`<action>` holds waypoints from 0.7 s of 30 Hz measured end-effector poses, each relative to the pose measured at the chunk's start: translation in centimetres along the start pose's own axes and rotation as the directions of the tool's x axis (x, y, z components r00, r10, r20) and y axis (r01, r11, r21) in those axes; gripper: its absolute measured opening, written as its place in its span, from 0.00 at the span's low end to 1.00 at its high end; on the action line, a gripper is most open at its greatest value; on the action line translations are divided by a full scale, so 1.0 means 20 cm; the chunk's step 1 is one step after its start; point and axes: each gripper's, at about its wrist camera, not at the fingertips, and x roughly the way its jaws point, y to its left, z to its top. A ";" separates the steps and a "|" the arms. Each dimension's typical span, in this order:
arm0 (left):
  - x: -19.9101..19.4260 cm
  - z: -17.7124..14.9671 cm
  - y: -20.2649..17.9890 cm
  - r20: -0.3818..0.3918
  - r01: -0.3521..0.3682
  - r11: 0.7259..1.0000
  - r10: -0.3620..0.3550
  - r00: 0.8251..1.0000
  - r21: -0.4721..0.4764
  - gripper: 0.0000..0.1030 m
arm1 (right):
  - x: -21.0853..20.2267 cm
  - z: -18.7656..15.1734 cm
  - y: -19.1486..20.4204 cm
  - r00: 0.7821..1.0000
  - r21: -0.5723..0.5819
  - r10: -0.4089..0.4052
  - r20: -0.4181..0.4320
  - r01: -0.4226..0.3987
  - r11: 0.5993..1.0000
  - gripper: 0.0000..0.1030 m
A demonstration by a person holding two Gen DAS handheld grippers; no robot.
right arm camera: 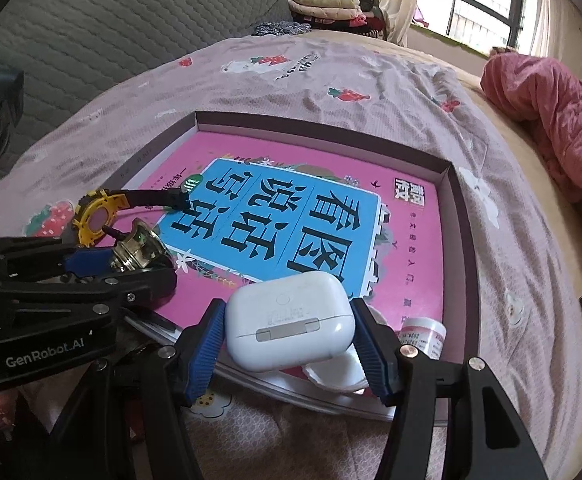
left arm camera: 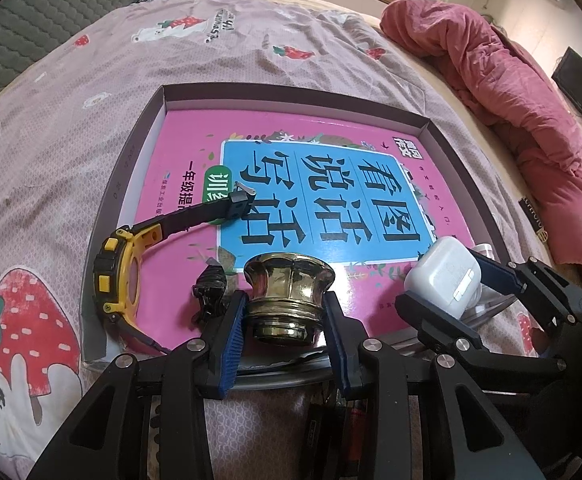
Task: Organize rigid objects
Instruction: 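Lower earbuds case into tray and open right tool while left holds brass cylinder above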
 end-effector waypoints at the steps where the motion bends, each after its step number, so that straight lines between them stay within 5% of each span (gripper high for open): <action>1: 0.00 0.00 0.00 0.001 -0.001 1.000 0.001 1.000 0.001 0.37 | 0.00 0.00 0.00 1.000 0.004 0.002 0.002 -0.002 1.000 0.60; 21: -0.04 -0.01 0.00 0.004 0.001 1.000 -0.001 1.000 -0.005 0.37 | -0.08 -0.03 -0.02 1.000 0.030 -0.005 0.022 0.004 1.000 0.61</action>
